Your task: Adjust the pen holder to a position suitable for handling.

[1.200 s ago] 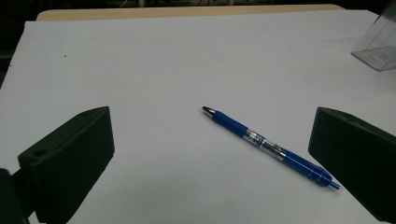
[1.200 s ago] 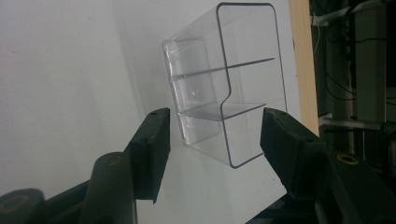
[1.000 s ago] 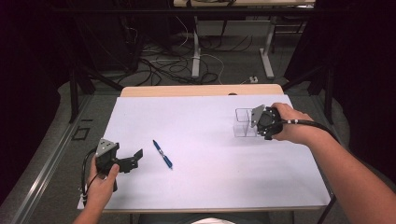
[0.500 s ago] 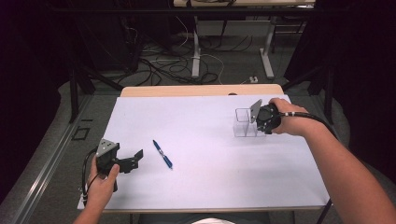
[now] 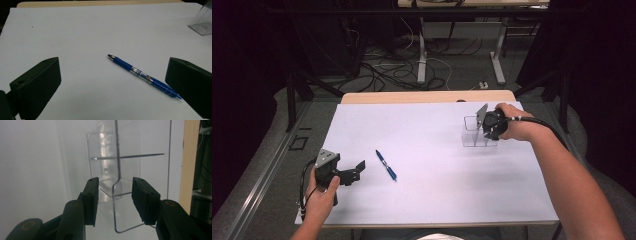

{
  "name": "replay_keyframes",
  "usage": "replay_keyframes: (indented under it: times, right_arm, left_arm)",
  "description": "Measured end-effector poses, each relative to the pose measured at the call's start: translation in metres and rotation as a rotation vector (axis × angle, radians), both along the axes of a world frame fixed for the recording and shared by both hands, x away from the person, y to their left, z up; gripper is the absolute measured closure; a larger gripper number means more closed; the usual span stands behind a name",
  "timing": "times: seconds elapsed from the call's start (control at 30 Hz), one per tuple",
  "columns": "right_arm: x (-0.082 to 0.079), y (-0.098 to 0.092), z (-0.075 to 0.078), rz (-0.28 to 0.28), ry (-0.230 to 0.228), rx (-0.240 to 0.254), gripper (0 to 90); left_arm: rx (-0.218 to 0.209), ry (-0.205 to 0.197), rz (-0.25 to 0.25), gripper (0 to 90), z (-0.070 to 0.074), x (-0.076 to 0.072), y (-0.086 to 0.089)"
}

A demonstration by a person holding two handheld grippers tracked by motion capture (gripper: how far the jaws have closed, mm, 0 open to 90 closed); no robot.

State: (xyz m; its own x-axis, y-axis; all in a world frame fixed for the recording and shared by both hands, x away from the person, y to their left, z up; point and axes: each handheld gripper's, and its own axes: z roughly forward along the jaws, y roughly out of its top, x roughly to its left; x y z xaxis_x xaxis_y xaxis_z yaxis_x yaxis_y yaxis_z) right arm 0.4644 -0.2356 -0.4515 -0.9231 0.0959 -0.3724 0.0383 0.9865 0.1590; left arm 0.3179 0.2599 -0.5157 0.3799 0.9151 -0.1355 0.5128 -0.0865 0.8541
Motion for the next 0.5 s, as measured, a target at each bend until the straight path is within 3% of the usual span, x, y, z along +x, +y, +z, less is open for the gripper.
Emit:
replay_keyframes:
  times: [0.3, 0.5]
  right_arm:
    - [0.0083, 0.0078, -0.0096, 0.029, 0.058, -0.048, 62.0]
    - [0.0108, 0.0090, -0.0108, 0.046, 0.070, -0.059, 65.7]
  left_arm:
    - [0.002, 0.005, -0.003, 0.5, -0.0007, 0.0000, 0.0004]
    - [0.001, 0.004, -0.004, 0.5, -0.0007, 0.0000, 0.0000]
